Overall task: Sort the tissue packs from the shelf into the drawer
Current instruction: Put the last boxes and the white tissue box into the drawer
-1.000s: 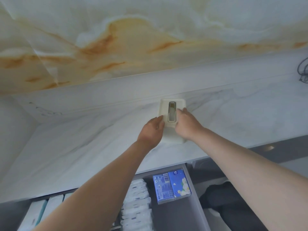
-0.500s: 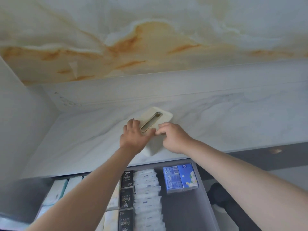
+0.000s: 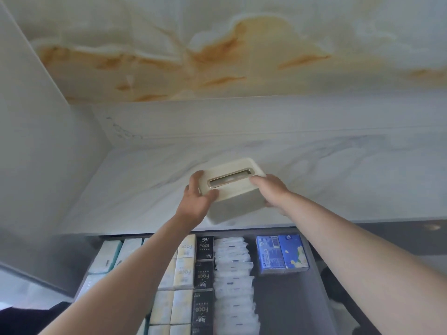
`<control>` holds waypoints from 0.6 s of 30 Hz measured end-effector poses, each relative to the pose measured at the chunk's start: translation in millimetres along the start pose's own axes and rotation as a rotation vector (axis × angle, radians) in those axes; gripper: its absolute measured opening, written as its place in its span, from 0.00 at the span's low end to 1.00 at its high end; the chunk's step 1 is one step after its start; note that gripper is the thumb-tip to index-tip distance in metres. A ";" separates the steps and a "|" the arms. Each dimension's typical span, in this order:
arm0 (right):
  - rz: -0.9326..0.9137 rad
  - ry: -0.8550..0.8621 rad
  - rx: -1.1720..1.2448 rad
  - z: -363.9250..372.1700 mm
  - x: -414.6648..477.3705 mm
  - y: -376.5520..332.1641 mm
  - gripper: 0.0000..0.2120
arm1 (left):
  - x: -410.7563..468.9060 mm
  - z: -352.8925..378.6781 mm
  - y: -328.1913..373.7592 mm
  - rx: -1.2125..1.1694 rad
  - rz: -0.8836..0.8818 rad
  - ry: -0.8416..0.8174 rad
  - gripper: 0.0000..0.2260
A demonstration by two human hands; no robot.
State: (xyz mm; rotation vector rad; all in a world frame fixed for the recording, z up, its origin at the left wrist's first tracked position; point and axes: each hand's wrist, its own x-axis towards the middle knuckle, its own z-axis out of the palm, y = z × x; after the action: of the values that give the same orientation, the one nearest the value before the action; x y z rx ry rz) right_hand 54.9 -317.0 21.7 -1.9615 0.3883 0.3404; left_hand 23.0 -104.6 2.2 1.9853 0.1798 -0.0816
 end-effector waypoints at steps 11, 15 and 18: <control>0.009 0.142 0.136 27.8 -10.4 20.0 0.28 | -9.8 -25.1 -0.7 0.078 -0.193 -0.230 0.29; 0.107 0.212 0.179 33.3 -33.0 33.5 0.35 | -17.9 -9.4 12.7 -0.027 -0.220 -0.334 0.17; 0.071 0.146 0.249 34.4 -63.1 36.7 0.25 | -26.5 -0.8 18.8 0.044 -0.167 -0.377 0.21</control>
State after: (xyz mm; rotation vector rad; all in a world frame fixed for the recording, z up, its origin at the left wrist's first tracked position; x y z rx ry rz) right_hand -19.8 -292.5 3.4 -1.7359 0.5684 0.1839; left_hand -0.1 -113.8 23.1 1.9566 0.0987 -0.5669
